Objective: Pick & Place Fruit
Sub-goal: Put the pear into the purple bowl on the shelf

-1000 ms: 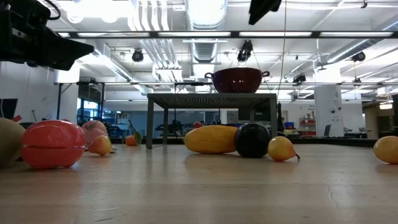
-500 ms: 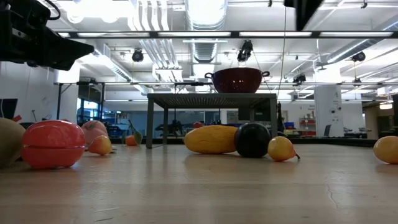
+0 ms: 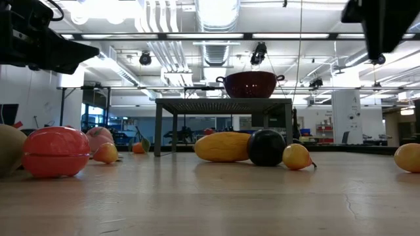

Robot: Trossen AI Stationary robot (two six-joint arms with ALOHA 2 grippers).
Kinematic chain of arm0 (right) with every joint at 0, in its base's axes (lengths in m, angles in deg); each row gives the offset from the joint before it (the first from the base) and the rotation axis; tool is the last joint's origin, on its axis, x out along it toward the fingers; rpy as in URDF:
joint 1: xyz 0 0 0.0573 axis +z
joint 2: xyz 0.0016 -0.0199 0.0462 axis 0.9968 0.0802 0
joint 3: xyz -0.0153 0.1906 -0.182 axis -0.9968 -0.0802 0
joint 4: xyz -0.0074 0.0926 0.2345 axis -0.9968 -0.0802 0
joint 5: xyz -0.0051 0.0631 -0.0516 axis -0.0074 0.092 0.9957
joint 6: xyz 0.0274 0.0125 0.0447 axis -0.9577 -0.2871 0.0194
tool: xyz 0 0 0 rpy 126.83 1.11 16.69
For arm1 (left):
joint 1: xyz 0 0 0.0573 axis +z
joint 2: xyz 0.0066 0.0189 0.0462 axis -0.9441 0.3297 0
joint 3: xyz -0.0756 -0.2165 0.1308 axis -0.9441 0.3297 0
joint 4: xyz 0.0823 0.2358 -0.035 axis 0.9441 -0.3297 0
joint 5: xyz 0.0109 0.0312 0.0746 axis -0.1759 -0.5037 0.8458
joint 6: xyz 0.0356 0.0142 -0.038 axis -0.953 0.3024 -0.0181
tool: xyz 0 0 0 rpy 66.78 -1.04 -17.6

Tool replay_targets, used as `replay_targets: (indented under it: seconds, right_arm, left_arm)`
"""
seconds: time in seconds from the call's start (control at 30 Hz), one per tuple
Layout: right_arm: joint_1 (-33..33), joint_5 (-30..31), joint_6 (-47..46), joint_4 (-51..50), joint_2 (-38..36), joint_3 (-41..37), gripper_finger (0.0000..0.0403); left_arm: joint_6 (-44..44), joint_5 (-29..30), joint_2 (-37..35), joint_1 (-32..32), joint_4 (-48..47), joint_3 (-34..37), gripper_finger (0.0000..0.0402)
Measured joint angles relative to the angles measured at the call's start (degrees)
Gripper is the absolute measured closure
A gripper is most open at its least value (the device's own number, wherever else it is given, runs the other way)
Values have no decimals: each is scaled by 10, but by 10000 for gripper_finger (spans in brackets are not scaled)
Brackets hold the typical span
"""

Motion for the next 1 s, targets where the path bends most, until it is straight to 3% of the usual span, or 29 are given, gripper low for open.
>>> replay_targets:
  seconds: [0.33, 0.7, 1.0]
  right_arm:
    - [14, -6, -60, 9, 0, -64, 255]
    - [14, -50, -42, 122, 0, -144, 214]
    - [14, -70, -37, 190, 0, -204, 217]
  left_arm:
    - [0, 0, 0, 0, 0, 0, 390]
    - [0, 0, 0, 0, 0, 0, 390]
    - [0, 0, 0, 0, 0, 0, 390]
